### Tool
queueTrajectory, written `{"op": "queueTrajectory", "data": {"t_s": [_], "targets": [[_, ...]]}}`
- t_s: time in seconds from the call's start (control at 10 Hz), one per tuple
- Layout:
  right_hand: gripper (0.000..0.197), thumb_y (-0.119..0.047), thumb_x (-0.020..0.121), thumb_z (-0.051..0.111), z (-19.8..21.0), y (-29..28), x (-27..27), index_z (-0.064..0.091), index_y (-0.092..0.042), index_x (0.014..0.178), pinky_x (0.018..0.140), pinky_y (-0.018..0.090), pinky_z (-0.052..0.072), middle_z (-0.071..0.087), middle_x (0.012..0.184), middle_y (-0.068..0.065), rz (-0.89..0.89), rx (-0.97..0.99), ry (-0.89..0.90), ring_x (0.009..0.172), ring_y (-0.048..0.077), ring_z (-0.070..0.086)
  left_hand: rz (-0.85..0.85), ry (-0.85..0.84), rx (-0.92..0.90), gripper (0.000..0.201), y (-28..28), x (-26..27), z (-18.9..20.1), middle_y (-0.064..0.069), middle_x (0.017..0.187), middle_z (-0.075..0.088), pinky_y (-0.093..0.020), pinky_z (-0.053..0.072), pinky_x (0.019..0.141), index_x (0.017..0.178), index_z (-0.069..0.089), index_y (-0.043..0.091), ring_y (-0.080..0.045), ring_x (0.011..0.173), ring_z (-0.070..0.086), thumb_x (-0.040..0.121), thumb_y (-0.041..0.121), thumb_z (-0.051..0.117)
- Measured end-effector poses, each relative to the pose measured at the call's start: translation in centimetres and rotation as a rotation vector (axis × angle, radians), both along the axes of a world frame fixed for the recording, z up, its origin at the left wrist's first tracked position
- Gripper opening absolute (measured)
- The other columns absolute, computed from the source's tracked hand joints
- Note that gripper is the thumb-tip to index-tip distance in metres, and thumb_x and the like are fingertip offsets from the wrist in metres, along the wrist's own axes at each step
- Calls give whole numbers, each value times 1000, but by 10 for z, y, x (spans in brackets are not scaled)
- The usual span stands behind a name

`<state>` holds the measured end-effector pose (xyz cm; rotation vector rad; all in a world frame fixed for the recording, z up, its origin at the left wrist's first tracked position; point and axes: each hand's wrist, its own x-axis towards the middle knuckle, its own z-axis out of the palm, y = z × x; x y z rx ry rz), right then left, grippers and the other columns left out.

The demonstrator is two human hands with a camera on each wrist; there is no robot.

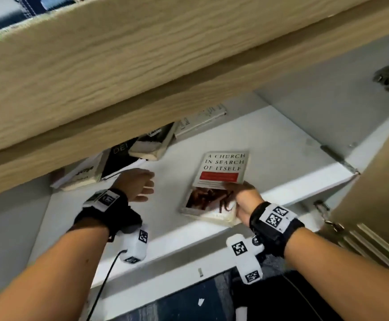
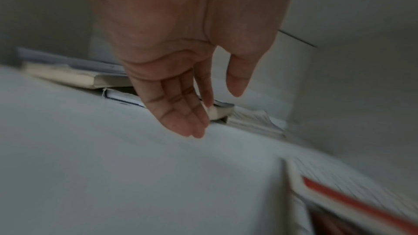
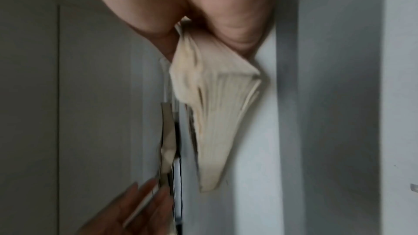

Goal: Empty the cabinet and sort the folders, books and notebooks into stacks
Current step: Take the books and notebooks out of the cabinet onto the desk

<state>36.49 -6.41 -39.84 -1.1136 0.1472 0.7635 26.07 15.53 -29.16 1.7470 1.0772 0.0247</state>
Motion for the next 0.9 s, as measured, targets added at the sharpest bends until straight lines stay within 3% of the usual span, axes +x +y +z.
{"op": "queueTrajectory", "data": {"t_s": [0.1,0.2,0.3,0.4,0.5,0.6,0.7,0.8,0.9], "targets": [[37,5,89,56,-3,-5,20,55,5,126,97,54,48,64,119,25,-51,65,54,109,39,63,195,-17,-123,13,22,30,-4,-9,82,55,-37,50,67,91,58,14,-22,68,56,96,26,57],[34,4,90,55,-4,-3,25,54,4,124,84,45,57,66,115,24,-35,52,53,106,39,65,309,-55,-217,32,29,56,-12,-16,83,53,-40,52,53,106,51,4,-29,64,54,94,32,61],[30,2,91,56,-5,0,25,55,3,121,71,37,60,68,113,23,-36,34,40,101,37,66,352,-151,-231,34,31,77,-22,-20,67,59,-33,49,47,110,54,-1,-26,47,55,91,25,64],[26,3,90,58,-11,4,28,57,2,116,85,46,56,67,113,23,-63,1,27,101,37,66,254,-137,-157,47,36,96,-31,-10,77,61,-31,49,54,137,46,2,-19,57,55,97,25,55],[17,1,88,61,-17,10,29,62,-10,100,94,51,52,69,111,20,-64,-35,2,100,36,67,206,-99,14,42,49,108,-42,-13,108,55,-26,47,54,140,44,7,-20,74,51,100,18,50],[15,-6,84,65,-22,12,29,65,-19,92,93,49,53,72,106,14,-58,-75,-41,98,32,69,360,-242,-147,13,61,118,-54,-6,83,47,-27,40,57,98,56,11,-18,67,46,101,9,43],[14,-12,82,66,-20,11,28,65,-21,92,92,49,53,73,104,11,-20,-118,-47,97,31,69,327,-256,-192,17,55,111,-52,-3,80,56,-23,50,53,85,51,13,-13,66,56,100,9,44],[11,-10,86,65,-13,10,27,63,-19,91,93,49,53,72,107,14,-14,-124,-32,100,33,68,358,-343,-400,18,25,91,-39,-13,63,63,-19,52,42,85,53,1,-19,53,62,99,5,44],[10,-13,90,61,-5,8,25,63,-10,99,94,50,52,70,109,19,-37,-79,16,100,35,67,275,-384,-573,13,-18,65,-22,-21,85,61,-26,58,57,90,56,3,-25,69,63,96,0,45]]}}
